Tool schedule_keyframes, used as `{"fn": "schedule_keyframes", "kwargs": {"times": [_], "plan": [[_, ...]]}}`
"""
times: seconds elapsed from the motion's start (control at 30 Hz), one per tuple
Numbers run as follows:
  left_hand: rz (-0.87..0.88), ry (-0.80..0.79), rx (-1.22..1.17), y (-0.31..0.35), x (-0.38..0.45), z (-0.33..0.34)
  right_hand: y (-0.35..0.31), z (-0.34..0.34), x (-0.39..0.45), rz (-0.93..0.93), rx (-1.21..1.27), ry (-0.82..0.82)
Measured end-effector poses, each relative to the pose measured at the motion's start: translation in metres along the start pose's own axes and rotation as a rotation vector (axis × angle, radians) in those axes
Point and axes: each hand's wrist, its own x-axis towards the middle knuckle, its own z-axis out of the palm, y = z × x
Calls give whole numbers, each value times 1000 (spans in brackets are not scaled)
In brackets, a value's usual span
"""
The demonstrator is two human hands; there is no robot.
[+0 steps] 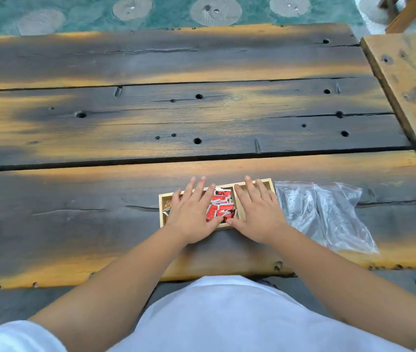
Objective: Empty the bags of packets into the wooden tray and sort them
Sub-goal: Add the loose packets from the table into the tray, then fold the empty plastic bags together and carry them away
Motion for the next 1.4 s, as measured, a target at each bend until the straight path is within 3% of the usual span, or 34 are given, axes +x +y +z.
{"fn": "schedule_keyframes", "kwargs": {"times": [0.47, 0.83, 1.17, 1.4], "plan": [[145, 12, 70, -3, -20, -18, -19, -5, -59, 251, 41, -24], [465, -99, 198, 89, 4, -5, 78, -1, -97, 349, 96, -115], [463, -210, 153, 237, 48, 41, 237, 8, -73, 171, 48, -146], [457, -391, 216, 316, 55, 91, 319, 15, -33, -187, -201, -329]]}}
